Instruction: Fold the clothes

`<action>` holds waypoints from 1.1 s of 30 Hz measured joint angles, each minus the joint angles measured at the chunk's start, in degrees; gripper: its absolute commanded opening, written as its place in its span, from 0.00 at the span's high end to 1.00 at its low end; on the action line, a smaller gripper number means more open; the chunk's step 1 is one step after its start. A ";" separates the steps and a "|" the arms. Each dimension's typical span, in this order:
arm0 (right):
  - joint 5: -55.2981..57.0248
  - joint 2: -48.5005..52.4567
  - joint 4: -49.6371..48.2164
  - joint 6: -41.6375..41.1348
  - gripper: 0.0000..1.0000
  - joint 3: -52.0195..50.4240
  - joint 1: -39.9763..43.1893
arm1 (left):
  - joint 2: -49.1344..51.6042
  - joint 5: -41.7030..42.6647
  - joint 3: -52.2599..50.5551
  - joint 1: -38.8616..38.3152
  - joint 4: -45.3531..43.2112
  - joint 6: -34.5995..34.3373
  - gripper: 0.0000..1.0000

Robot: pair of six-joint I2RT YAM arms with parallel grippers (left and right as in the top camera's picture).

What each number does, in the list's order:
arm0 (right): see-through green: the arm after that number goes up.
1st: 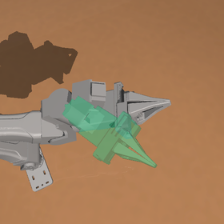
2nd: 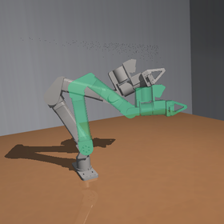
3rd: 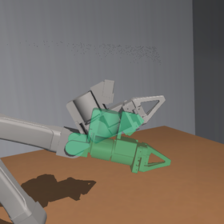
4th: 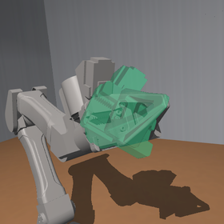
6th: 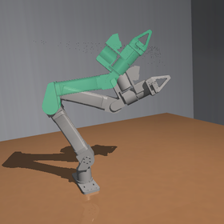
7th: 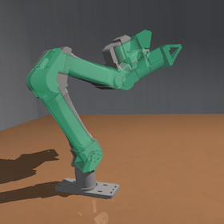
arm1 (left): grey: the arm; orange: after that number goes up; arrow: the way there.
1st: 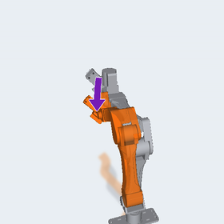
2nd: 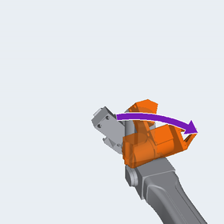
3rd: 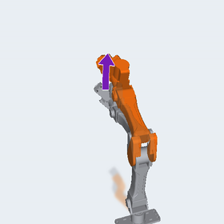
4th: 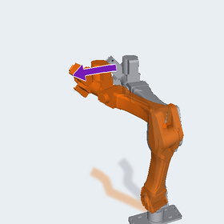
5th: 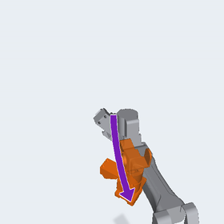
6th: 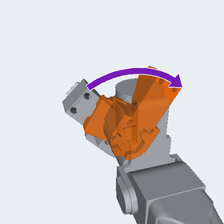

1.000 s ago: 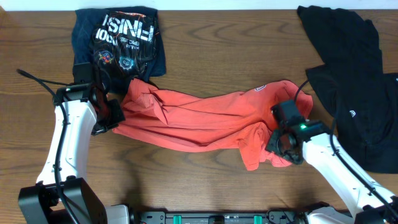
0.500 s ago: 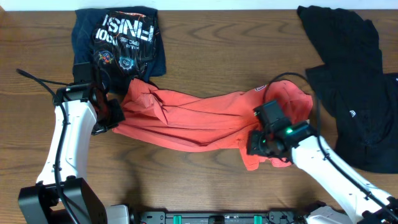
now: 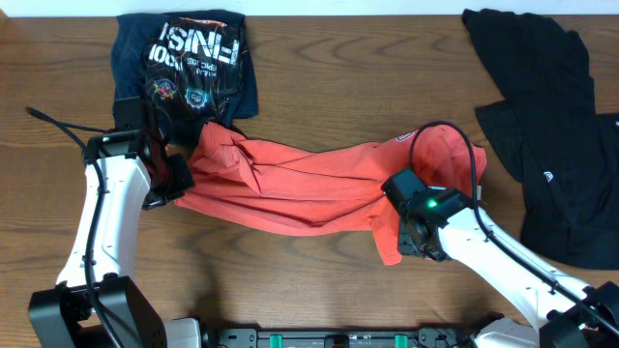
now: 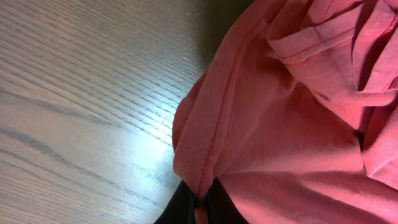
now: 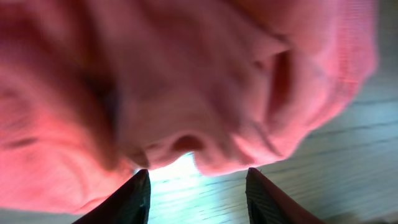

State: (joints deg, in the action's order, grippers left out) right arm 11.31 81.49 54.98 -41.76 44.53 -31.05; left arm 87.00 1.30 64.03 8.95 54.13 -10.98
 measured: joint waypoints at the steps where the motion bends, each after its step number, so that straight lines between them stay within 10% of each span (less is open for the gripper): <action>1: 0.46 0.00 -0.07 -0.44 0.54 -0.02 0.22 | 0.00 0.00 0.00 0.00 0.00 0.00 0.94; 9: 0.28 0.00 -5.57 -1.60 0.60 -3.28 1.25 | 0.00 0.00 0.00 0.00 -0.02 0.00 0.94; 18: -1.49 0.02 -7.34 -2.29 0.96 -5.29 2.71 | 0.00 0.00 0.00 0.00 -0.02 0.00 0.94; 33: -3.96 -2.71 5.11 -1.33 0.99 1.16 7.89 | -0.39 0.04 0.48 0.00 3.48 0.00 0.94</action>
State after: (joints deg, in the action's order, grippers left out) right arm 7.35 78.78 60.10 -43.09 45.69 -23.16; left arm 86.61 1.34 64.51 8.95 57.60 -10.98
